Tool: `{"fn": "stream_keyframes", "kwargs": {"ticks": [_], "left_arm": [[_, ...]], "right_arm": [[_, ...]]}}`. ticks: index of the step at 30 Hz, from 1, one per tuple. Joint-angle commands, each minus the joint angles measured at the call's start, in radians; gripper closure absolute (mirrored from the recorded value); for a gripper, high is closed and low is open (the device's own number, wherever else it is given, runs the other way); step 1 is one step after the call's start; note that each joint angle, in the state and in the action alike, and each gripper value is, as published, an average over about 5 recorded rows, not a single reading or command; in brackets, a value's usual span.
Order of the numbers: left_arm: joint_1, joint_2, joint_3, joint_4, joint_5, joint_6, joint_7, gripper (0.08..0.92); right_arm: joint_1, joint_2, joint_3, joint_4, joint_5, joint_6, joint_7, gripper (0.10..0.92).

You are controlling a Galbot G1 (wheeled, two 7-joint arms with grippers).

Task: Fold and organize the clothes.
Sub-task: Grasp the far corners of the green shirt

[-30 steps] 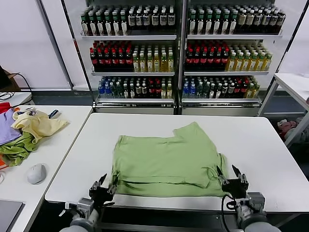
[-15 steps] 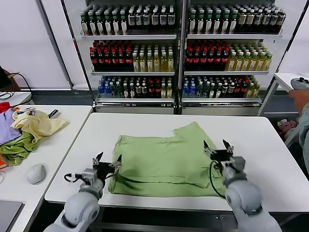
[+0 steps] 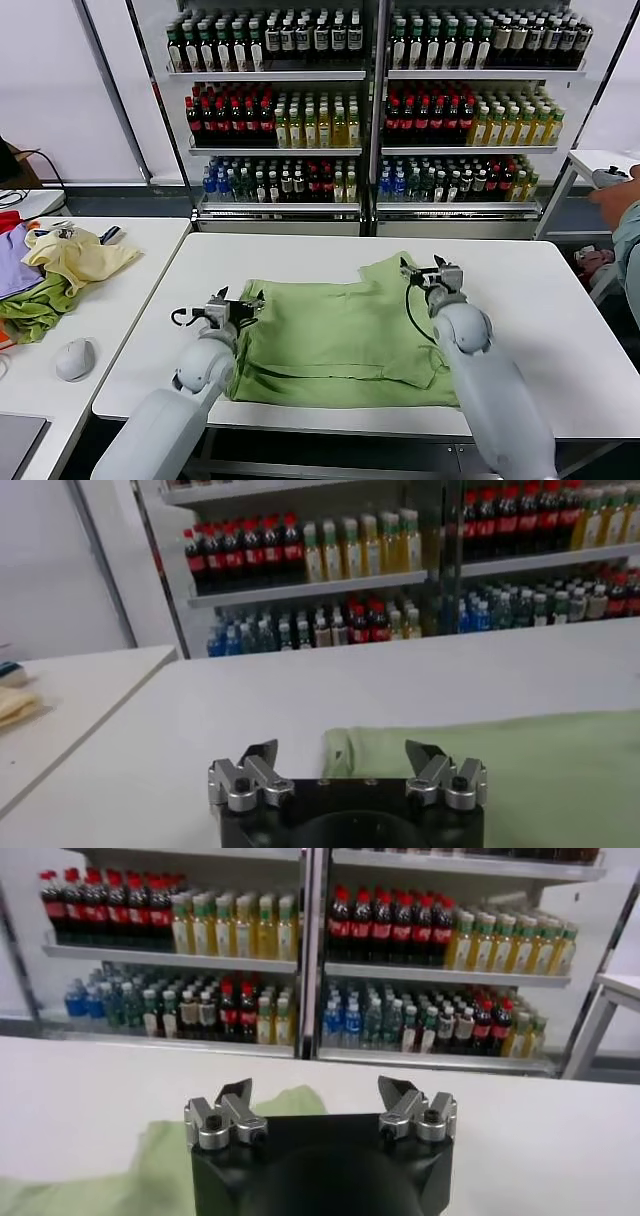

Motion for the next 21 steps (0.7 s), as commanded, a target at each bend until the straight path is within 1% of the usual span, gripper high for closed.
{"fn": "stream_keyframes", "kwargs": {"ticks": [1,12,14,16,21], "left_arm": [[-0.157,-0.082,0.058,0.226,0.006,0.006,-0.006,0.177],[-0.153,-0.084,0.075,0.236,-0.014,0.019,-0.001,0.178],[-0.154,-0.087,0.079,0.238,-0.015,0.019,0.0,0.191],[-0.154,-0.089,0.08,0.239,-0.022,0.023,-0.001,0.22],[-0.146,-0.089,0.082,0.233,-0.051,0.032,-0.001,0.358]], "right_arm": [[0.197,0.072,-0.033,-0.328,-0.032,0.007,-0.013,0.203],[0.211,0.124,-0.031,-0.419,-0.043,0.011,-0.047,0.207],[0.21,0.127,-0.032,-0.426,-0.039,0.01,-0.048,0.232],[0.207,0.129,-0.032,-0.434,-0.034,0.006,-0.047,0.284],[0.188,0.125,-0.033,-0.424,-0.011,-0.011,-0.047,0.421]]}}
